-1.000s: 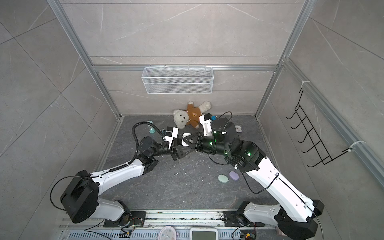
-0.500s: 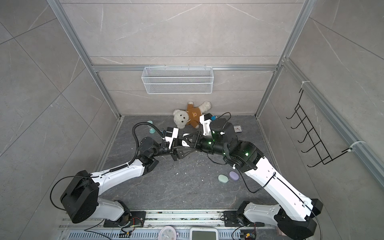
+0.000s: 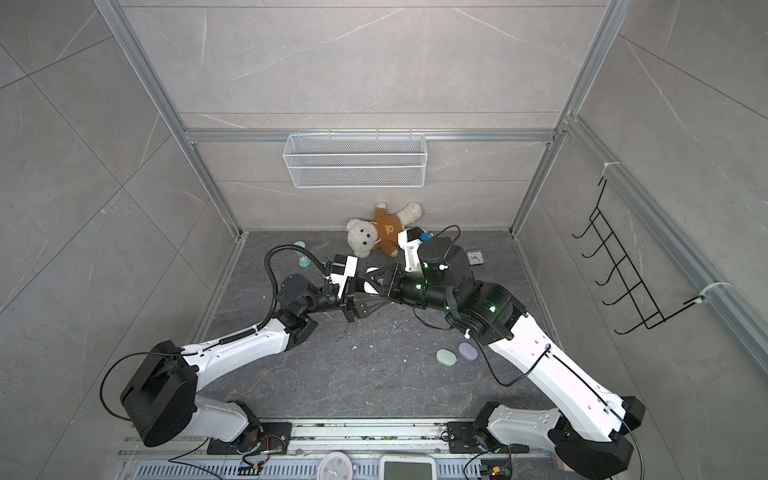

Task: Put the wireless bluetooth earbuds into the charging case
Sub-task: 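Lower the earbud into the empty case slot with the right gripper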

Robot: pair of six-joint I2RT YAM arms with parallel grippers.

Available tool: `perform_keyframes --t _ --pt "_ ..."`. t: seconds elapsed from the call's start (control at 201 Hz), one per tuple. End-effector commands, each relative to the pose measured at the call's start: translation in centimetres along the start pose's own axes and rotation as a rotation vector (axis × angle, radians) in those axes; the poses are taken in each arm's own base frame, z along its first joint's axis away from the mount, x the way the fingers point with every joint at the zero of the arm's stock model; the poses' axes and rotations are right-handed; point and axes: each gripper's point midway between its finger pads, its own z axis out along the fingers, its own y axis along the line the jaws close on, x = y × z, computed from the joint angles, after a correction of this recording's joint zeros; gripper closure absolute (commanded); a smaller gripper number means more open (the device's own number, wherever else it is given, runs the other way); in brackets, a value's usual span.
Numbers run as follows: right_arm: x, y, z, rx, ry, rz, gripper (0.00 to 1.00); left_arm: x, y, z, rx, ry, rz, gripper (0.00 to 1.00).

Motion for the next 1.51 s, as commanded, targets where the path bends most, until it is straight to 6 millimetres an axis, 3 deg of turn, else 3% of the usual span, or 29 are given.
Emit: perform_keyframes --t 0.0,0.538,1.189,1.503 --pt "0.6 -0.8 0.6 0.030 0.013 0.017 0.86 -3.5 -1.9 -0.1 0.042 -0.077 0.093 0.82" --pt "1.1 -1.2 0.2 0.059 0.032 0.015 0.85 -3.6 -2.0 -0.3 0.037 -0.079 0.098 0.82" --pt "1.2 -2.0 -0.8 0.118 0.021 0.004 0.69 -3.9 -2.2 -0.4 0.034 -0.081 0.109 0.83" --pt "0.6 -0.9 -2.0 0.112 0.017 -0.016 0.59 -3.8 -2.2 -0.5 0.028 -0.074 0.109 0.83"
